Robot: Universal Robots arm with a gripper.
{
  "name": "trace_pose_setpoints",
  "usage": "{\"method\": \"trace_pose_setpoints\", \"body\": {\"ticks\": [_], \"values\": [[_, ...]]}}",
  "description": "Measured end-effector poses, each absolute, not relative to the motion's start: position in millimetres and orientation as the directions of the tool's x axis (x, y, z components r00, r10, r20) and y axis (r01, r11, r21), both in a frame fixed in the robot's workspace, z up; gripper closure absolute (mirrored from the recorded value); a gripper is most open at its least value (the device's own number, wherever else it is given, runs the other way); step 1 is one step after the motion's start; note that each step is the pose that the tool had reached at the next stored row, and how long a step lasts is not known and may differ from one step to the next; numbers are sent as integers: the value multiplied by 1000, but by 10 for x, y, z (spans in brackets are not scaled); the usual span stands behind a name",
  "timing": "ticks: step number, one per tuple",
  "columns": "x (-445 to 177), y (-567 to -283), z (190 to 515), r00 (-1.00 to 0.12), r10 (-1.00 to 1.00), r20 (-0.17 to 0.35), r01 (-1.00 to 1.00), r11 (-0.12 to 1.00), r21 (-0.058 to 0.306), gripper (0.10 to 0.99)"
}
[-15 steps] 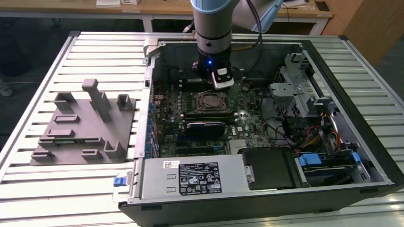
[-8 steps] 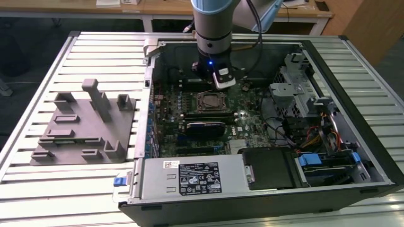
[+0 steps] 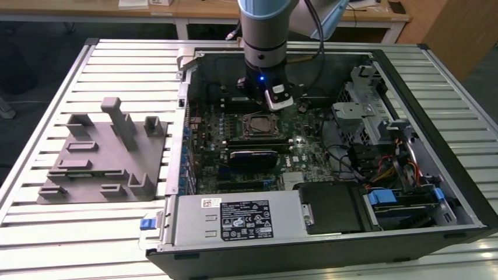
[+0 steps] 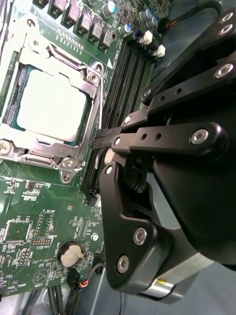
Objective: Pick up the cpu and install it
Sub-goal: 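Install the first cpu locking lever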
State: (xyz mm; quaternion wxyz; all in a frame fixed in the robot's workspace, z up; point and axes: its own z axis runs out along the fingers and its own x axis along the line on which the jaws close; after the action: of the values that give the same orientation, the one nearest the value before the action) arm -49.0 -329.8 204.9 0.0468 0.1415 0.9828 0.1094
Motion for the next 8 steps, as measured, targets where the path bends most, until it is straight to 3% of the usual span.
{"method": "trace_pose_setpoints", "body": {"ticks": [8], "values": [[-491,-3286,2044,-956,285,-61,265,937,227,980]]}}
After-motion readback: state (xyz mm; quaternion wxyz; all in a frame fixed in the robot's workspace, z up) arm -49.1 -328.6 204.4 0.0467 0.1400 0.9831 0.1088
